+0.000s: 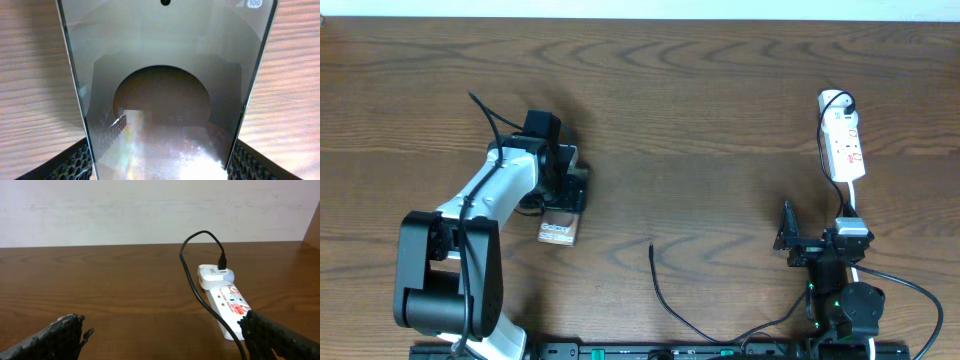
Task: Plug charger to phone and switch on socket
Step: 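Lift the silver phone with the left gripper and raise it forward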
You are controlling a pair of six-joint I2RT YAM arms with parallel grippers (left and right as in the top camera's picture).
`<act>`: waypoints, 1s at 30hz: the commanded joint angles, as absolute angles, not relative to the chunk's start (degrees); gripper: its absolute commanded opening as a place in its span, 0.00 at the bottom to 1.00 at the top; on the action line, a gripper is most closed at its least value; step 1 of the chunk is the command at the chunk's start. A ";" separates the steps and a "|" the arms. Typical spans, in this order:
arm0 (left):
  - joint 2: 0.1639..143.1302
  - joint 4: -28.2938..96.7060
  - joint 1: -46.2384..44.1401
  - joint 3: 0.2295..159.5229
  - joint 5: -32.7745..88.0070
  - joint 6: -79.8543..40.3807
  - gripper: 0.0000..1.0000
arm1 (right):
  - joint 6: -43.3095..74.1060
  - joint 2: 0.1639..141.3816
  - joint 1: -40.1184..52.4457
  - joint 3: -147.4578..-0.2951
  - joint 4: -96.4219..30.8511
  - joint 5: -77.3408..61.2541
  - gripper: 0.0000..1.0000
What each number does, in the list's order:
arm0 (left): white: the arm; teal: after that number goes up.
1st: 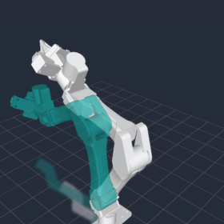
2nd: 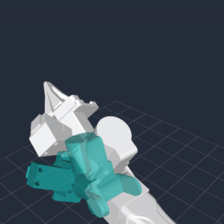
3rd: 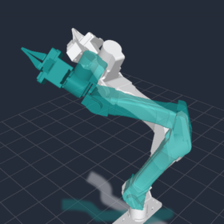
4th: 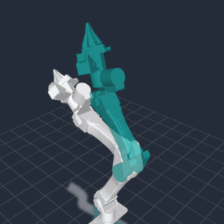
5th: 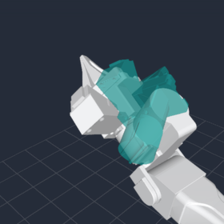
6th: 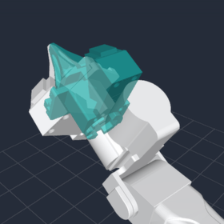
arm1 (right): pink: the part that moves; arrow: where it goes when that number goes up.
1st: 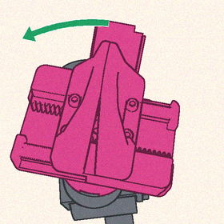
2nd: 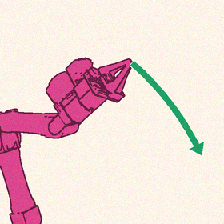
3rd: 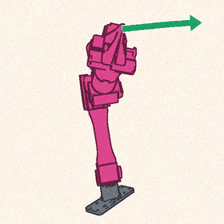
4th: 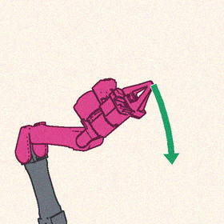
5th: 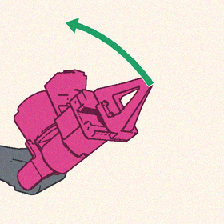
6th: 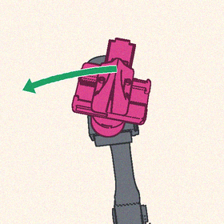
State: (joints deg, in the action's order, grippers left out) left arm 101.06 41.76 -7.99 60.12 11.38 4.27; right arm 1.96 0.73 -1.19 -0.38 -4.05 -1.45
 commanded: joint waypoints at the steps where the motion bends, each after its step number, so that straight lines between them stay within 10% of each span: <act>1: 101.03 41.95 -7.81 62.46 25.45 3.57 0.07 | 2.31 0.75 -0.80 -0.32 -4.32 -0.99 0.99; 15: 101.03 28.73 -7.79 64.79 74.98 -12.25 0.07 | 2.31 0.75 -0.80 -0.32 -4.29 -0.99 0.99; 30: 101.03 -8.58 -7.81 64.79 82.46 -71.81 0.07 | 2.31 0.75 -0.80 -0.32 -4.29 -0.99 0.99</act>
